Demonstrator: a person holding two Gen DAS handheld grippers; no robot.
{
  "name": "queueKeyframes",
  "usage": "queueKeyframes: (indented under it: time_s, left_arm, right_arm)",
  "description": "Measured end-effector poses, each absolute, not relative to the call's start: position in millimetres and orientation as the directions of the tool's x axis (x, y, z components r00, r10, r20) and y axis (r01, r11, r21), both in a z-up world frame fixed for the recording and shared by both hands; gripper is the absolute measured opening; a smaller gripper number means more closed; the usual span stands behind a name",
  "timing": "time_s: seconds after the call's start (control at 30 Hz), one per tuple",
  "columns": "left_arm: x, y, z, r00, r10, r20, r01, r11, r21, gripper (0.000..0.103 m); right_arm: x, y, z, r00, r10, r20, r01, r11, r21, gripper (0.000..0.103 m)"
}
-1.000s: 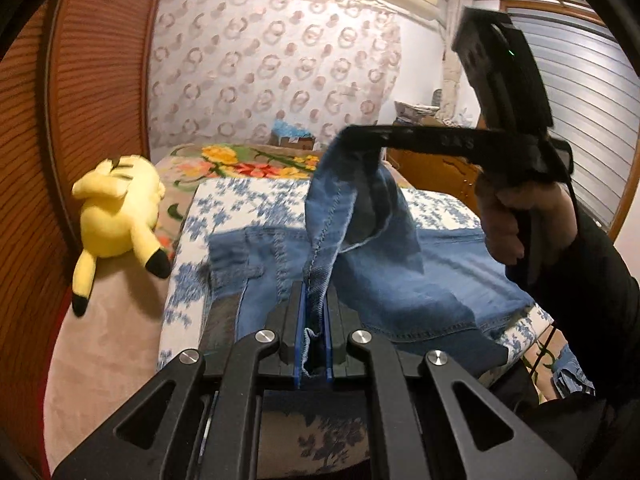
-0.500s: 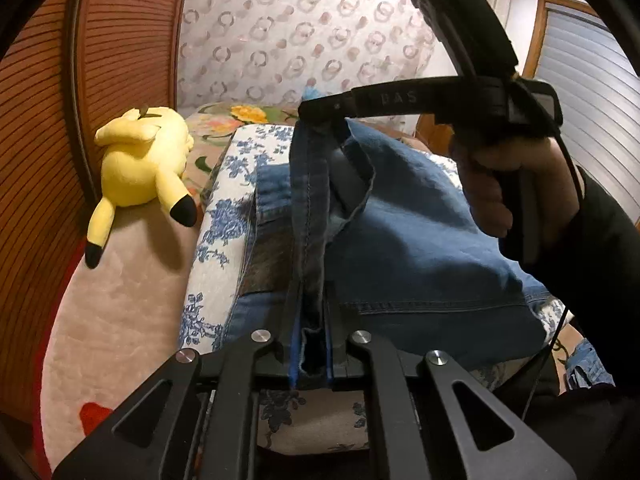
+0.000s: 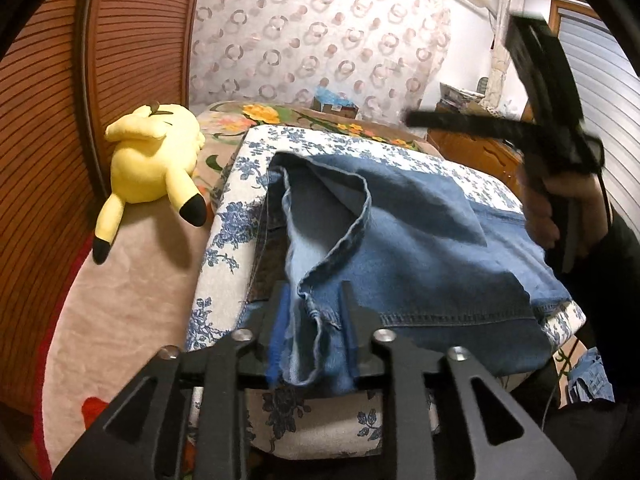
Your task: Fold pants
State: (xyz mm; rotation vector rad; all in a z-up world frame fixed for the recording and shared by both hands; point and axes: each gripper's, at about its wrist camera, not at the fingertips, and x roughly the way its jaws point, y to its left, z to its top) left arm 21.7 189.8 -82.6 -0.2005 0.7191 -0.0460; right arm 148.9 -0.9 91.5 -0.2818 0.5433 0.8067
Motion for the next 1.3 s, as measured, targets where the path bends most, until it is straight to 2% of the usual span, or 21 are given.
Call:
queueKeyframes:
  time_s: [0.07, 0.3, 0.6, 0.63, 0.8, 0.9, 1.13, 1.3]
  left_arm:
    - [22, 189, -80, 0.761, -0.106, -0.640, -0.028, 0.980, -0.196, 0.044]
    - [38, 175, -74, 0.774, -0.121, -0.621, 0.027, 0.987, -0.159, 0.044]
    - [70, 181, -96, 0.723, -0.115, -0.681, 0.017, 0.989, -0.149, 0.043]
    - [70, 182, -98, 0.722, -0.128, -0.680, 0.025, 0.987, -0.159, 0.041]
    - [68, 183, -99, 0.713, -0.176, -0.678, 0.064, 0.980, -0.188, 0.014]
    - [63, 183, -94, 0.717, -0.191, -0.670, 0.079, 0.978, -0.195, 0.004]
    - [37, 199, -54, 0.786, -0.167, -0.595, 0.054, 0.978, -0.203, 0.003]
    - [38, 212, -56, 0.776, -0.113, -0.621, 0.001, 0.984, -0.179, 0.003]
  right_arm:
    - [143, -15, 85, 0.579, 0.585, -0.567, -0.732, 0.680, -0.045, 0.041]
    - [127, -61, 63, 0.611, 0.521, -0.595, -0.673, 0.739, -0.044, 0.041]
    - [146, -73, 39, 0.606, 0.448, -0.658, -0.605, 0.796, -0.016, 0.041]
    - [152, -73, 38, 0.608, 0.438, -0.662, -0.592, 0.806, -0.010, 0.041]
    - [182, -71, 24, 0.579, 0.426, -0.695, -0.565, 0.824, 0.035, 0.041]
    - [184, -68, 23, 0.586, 0.422, -0.692, -0.564, 0.825, 0.026, 0.041]
    - [167, -72, 31, 0.642, 0.397, -0.656, -0.557, 0.830, -0.043, 0.041]
    - [138, -85, 41, 0.649, 0.438, -0.622, -0.579, 0.815, -0.031, 0.041]
